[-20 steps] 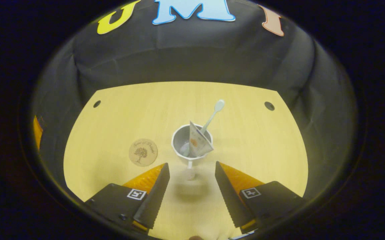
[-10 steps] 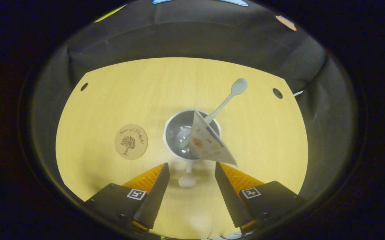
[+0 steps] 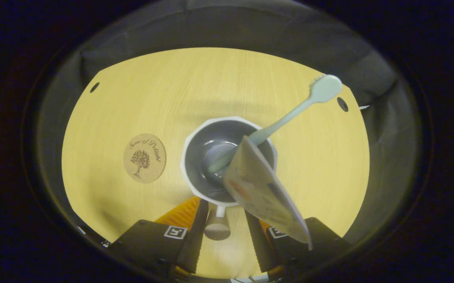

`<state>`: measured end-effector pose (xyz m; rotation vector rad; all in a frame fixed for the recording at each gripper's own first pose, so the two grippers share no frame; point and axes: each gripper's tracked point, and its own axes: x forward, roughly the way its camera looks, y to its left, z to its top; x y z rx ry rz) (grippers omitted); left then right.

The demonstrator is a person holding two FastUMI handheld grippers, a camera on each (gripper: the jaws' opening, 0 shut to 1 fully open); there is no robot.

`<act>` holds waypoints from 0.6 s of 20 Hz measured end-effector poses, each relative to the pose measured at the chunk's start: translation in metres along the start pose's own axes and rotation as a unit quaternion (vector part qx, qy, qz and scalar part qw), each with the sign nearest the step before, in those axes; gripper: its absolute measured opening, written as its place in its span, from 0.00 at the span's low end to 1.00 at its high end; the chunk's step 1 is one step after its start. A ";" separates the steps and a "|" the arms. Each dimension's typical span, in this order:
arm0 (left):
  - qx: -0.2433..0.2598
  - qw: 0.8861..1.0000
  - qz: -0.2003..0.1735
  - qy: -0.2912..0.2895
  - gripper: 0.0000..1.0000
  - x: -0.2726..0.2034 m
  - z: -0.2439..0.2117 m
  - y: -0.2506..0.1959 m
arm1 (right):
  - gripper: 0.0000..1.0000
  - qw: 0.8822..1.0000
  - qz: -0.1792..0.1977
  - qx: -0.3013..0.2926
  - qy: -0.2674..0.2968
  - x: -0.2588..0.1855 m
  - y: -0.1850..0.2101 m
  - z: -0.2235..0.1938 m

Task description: Put the toothbrush and toothpaste on the desktop into the cup, then pick up the cup and place it on the coaster on the desktop.

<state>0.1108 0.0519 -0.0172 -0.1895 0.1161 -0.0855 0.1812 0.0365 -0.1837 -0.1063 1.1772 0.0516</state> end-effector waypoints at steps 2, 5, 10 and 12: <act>-0.004 1.000 0.000 0.001 0.87 -0.002 0.000 -0.002 | 0.48 1.000 0.009 0.011 0.012 0.001 0.002 -0.001; -0.007 1.000 0.002 0.002 0.88 -0.007 -0.002 -0.003 | 0.32 1.000 0.009 0.019 0.006 0.003 -0.001 0.003; -0.015 1.000 0.007 0.007 0.87 -0.013 -0.006 -0.004 | 0.27 1.000 0.012 -0.003 -0.011 0.002 -0.002 0.005; -0.014 1.000 0.010 0.009 0.88 -0.016 -0.006 -0.004 | 0.19 1.000 0.010 -0.011 -0.020 0.003 -0.002 0.006</act>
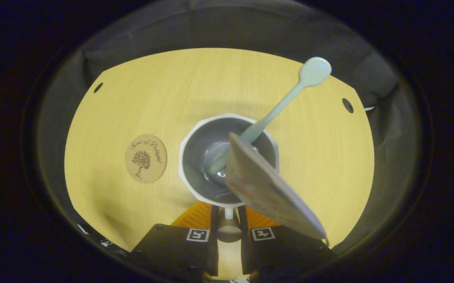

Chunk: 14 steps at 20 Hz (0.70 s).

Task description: Put the toothbrush and toothpaste on the desktop into the cup, then pick up the cup and place it on the coaster on the desktop.

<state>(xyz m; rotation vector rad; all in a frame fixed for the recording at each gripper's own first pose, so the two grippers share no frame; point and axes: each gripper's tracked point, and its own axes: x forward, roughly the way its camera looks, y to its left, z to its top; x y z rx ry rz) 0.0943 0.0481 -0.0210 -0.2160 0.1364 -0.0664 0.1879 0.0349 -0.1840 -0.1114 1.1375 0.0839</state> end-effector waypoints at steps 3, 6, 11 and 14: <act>0.000 1.000 0.005 0.000 0.87 -0.002 0.000 0.003 | 0.25 1.000 0.003 -0.012 -0.007 -0.003 0.004 -0.003; -0.002 1.000 0.014 0.000 0.87 -0.006 -0.001 0.008 | 0.25 1.000 0.011 -0.022 -0.018 -0.008 0.016 -0.004; -0.011 1.000 0.029 0.001 0.87 -0.014 -0.001 0.019 | 0.25 0.998 0.042 -0.036 -0.024 -0.022 0.048 -0.001; -0.009 0.999 0.040 -0.001 0.87 -0.024 -0.001 0.028 | 0.25 0.997 0.050 -0.050 -0.025 -0.024 0.067 0.001</act>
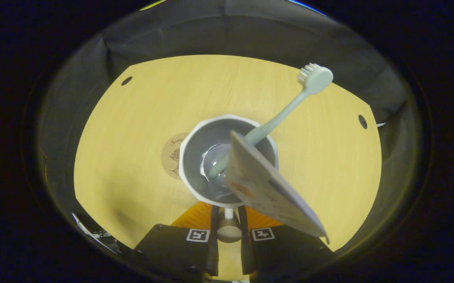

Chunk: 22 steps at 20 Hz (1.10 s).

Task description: Put the toothbrush and toothpaste on the desktop into the cup, then pick up the cup and place it on the coaster on the desktop.

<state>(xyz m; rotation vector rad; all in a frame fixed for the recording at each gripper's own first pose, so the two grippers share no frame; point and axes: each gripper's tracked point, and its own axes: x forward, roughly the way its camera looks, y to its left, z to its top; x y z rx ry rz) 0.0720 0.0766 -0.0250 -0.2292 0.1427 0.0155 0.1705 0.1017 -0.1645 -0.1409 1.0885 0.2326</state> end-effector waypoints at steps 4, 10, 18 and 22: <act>-0.006 1.000 0.018 0.003 0.88 -0.010 -0.004 0.017 | 0.25 1.000 0.010 -0.019 -0.006 0.000 0.025 0.008; -0.011 0.999 0.042 0.000 0.88 -0.024 -0.003 0.034 | 0.25 0.999 0.019 -0.040 0.000 0.013 0.054 0.016; -0.016 0.998 0.057 0.003 0.88 -0.025 -0.008 0.045 | 0.25 0.998 0.004 -0.055 0.023 0.038 0.084 0.029; -0.014 0.998 0.053 0.003 0.88 -0.020 -0.008 0.042 | 0.36 0.997 -0.001 -0.067 0.032 0.051 0.092 0.054</act>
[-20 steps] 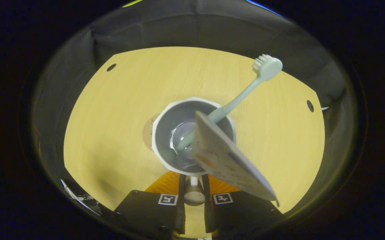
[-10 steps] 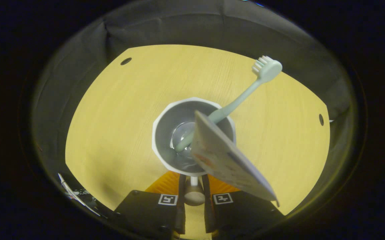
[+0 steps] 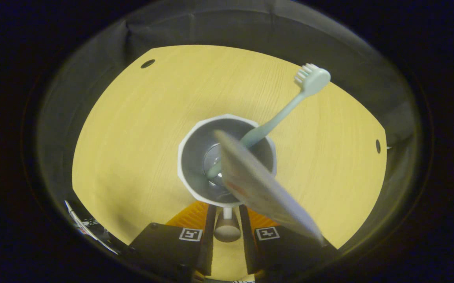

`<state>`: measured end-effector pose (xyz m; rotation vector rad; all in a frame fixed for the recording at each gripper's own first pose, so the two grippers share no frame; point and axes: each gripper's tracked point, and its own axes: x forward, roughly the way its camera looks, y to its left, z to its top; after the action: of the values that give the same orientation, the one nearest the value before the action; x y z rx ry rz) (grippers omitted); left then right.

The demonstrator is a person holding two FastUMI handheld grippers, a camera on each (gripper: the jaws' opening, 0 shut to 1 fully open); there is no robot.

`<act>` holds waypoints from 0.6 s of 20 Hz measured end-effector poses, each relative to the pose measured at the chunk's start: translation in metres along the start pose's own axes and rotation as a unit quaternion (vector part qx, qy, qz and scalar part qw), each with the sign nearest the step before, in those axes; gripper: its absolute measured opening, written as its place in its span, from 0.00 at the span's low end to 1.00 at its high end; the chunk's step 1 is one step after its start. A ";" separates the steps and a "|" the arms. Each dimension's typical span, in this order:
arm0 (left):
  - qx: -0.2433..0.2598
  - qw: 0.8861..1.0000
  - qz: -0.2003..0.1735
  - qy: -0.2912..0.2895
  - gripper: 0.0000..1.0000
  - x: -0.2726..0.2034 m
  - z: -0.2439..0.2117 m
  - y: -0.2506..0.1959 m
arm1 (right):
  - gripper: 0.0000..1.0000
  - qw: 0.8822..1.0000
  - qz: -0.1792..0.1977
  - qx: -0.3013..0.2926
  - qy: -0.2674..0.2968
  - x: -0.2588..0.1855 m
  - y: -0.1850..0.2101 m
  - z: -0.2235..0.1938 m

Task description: Put the toothbrush and toothpaste on the desktop into the cup, then pick up the cup and place it on the coaster on the desktop.

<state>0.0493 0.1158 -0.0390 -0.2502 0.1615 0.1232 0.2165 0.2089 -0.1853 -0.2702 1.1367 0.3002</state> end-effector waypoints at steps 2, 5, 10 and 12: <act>0.001 1.000 -0.002 -0.001 0.88 0.001 0.001 -0.002 | 0.36 1.000 -0.005 -0.004 0.000 -0.017 -0.002 -0.007; 0.003 1.000 -0.006 0.001 0.88 0.002 -0.001 -0.006 | 0.46 1.000 -0.007 -0.008 -0.013 -0.032 -0.003 -0.014; 0.011 1.000 -0.018 -0.001 0.87 0.010 0.001 -0.022 | 0.84 0.997 -0.005 -0.001 -0.072 -0.068 -0.011 -0.019; 0.017 1.000 -0.023 -0.005 0.88 0.014 0.003 -0.030 | 0.87 0.995 -0.004 0.006 -0.100 -0.086 -0.016 -0.019</act>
<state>0.0675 0.0885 -0.0316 -0.2187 0.1479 0.0759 0.1733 0.1786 -0.1127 -0.2291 0.9393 0.3068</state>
